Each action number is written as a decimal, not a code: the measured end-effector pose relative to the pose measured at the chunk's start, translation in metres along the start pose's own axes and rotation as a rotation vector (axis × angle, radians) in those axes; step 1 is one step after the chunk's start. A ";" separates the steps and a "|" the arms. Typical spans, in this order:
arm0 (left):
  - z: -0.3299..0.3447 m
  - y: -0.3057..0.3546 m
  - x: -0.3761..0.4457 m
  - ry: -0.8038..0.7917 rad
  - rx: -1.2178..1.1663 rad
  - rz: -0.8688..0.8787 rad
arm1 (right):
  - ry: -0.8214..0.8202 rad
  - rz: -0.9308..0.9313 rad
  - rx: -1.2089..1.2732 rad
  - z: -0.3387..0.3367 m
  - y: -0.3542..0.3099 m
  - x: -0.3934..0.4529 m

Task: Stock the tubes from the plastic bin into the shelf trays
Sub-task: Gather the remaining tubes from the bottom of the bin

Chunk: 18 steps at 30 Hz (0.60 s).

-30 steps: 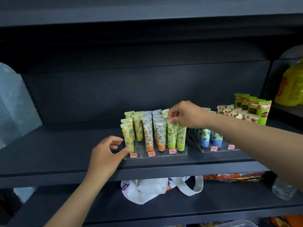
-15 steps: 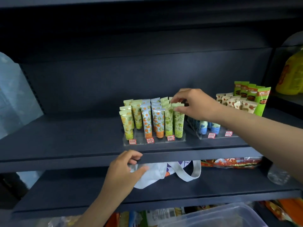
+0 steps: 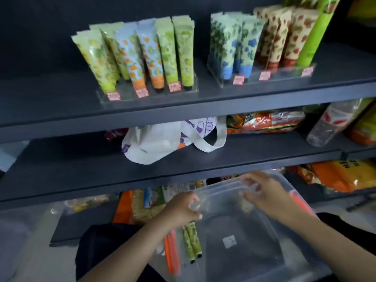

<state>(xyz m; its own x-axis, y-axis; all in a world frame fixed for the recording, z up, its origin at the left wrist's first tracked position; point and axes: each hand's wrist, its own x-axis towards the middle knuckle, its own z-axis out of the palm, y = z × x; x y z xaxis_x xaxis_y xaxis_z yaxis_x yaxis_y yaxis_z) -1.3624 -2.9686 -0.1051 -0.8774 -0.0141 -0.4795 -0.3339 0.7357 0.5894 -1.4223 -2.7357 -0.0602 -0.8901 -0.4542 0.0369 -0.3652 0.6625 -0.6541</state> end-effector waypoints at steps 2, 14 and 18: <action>0.026 -0.008 0.023 -0.047 0.031 -0.084 | -0.203 0.188 0.058 0.034 0.033 -0.018; 0.157 -0.061 0.080 0.033 -0.080 -0.739 | -0.733 0.502 -0.070 0.141 0.131 -0.044; 0.179 -0.062 0.085 0.126 -0.108 -0.763 | -0.736 0.556 -0.057 0.151 0.156 -0.034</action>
<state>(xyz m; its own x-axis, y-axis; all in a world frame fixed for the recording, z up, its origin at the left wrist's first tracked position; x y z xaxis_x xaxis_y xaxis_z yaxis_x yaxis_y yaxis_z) -1.3546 -2.8945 -0.2991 -0.4215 -0.5712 -0.7044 -0.8869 0.4215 0.1890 -1.4084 -2.7066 -0.2775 -0.5512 -0.3128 -0.7735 0.0327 0.9183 -0.3946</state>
